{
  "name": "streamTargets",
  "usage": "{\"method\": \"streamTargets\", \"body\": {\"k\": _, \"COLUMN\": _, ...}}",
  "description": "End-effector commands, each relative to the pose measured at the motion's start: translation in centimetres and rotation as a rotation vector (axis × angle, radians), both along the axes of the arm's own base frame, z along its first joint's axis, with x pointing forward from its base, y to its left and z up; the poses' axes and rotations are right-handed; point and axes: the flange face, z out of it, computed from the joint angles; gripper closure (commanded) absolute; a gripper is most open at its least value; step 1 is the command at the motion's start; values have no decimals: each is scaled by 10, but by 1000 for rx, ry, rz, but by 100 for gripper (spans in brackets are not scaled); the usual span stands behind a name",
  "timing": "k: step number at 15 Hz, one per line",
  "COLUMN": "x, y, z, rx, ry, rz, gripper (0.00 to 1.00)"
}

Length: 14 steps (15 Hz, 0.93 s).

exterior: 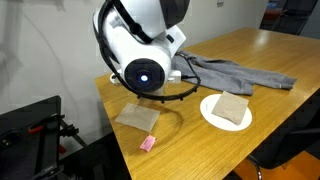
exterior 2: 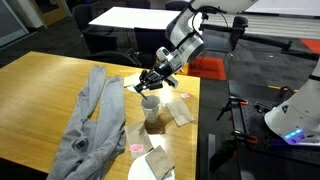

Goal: Put the marker in the cup

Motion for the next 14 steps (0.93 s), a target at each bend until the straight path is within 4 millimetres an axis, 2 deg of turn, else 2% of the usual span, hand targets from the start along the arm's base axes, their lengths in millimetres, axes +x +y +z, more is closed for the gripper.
{"method": "streamTargets", "body": {"k": 1, "x": 1, "y": 2, "z": -9, "rx": 10, "ry": 9, "rz": -5, "gripper": 96}}
{"method": "streamTargets", "body": {"k": 6, "x": -3, "y": 3, "z": -24, "rx": 18, "ry": 36, "rz": -16, "gripper": 96}}
{"method": "streamTargets", "body": {"k": 7, "x": -4, "y": 4, "z": -26, "rx": 17, "ry": 41, "rz": -20, "gripper": 60}}
{"method": "streamTargets", "body": {"k": 9, "x": -4, "y": 5, "z": -27, "rx": 20, "ry": 45, "rz": -24, "gripper": 53}}
{"method": "streamTargets", "body": {"k": 14, "x": -7, "y": 10, "z": -16, "rx": 28, "ry": 31, "rz": -16, "gripper": 13}}
